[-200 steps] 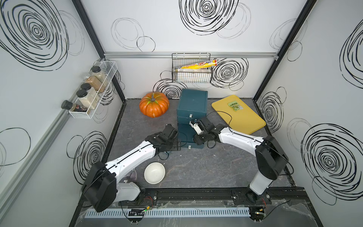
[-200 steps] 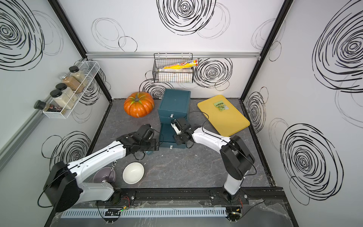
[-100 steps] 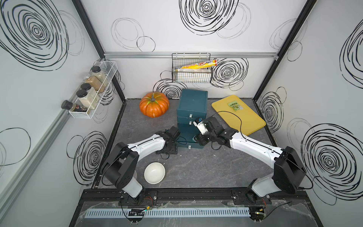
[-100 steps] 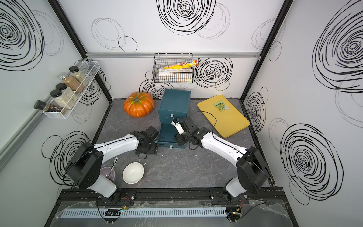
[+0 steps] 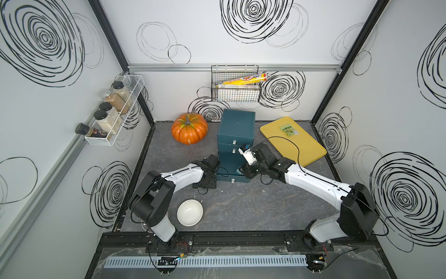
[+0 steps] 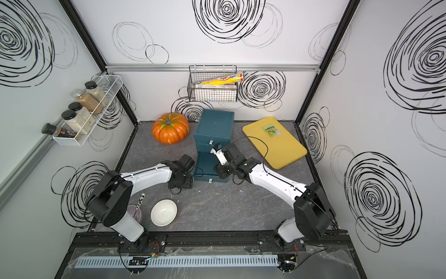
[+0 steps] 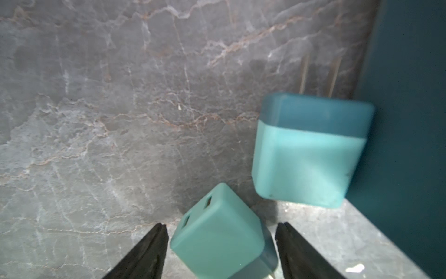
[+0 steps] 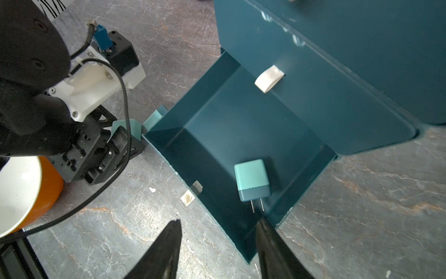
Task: Place the plugs into the drawer by color
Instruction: Pick up the plug from the center of the board.
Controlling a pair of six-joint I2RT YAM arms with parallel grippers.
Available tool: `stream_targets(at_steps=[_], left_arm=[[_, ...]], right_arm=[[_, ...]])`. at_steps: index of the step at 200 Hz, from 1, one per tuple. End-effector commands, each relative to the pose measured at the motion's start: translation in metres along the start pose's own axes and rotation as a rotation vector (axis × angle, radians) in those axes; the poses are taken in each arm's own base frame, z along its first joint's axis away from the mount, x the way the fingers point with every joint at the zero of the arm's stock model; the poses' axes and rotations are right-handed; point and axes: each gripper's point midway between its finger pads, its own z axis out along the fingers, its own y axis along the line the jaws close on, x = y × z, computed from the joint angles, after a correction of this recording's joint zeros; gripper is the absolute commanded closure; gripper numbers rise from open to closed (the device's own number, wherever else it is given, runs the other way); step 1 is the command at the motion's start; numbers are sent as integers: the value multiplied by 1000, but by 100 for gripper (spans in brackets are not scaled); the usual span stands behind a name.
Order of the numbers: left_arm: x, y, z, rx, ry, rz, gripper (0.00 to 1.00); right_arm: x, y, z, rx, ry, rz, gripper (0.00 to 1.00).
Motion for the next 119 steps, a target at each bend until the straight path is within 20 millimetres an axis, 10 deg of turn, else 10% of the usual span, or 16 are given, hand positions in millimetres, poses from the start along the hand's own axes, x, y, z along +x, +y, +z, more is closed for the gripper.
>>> stream_targets(at_steps=[1, 41, 119], left_arm=[[-8, -4, 5, 14, -19, -1, 23], [-6, -1, 12, -2, -9, -10, 47], [-31, -6, -33, 72, -143, -55, 53]], right_arm=[[-6, 3, -9, -11, -37, -9, 45], [-3, 1, -9, -3, -42, -9, 45], [-5, -3, -17, 21, -79, -6, 45]])
